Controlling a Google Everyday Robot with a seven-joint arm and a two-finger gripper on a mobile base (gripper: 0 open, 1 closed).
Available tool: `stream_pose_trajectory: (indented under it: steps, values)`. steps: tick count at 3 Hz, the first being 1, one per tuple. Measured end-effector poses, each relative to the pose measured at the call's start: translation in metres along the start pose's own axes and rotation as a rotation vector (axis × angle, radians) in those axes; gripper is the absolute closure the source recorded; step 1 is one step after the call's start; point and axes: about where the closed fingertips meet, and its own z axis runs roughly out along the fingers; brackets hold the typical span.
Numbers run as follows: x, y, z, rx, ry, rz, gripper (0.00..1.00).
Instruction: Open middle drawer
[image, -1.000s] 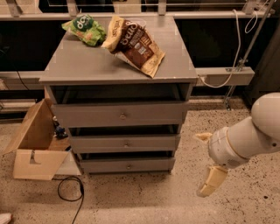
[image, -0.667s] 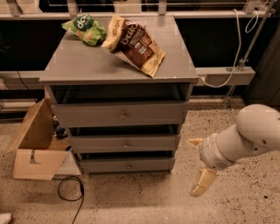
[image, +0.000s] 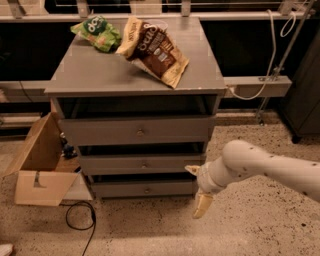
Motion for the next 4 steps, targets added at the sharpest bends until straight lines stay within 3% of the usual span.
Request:
stream_pose_trajectory:
  steps: [1, 3, 4]
  values:
    - [0.006, -0.036, 0.064, 0.061, 0.029, -0.052, 0.0]
    - [0.012, -0.048, 0.079, 0.066, 0.057, -0.06, 0.0]
    - [0.027, -0.074, 0.099, 0.086, 0.132, -0.081, 0.0]
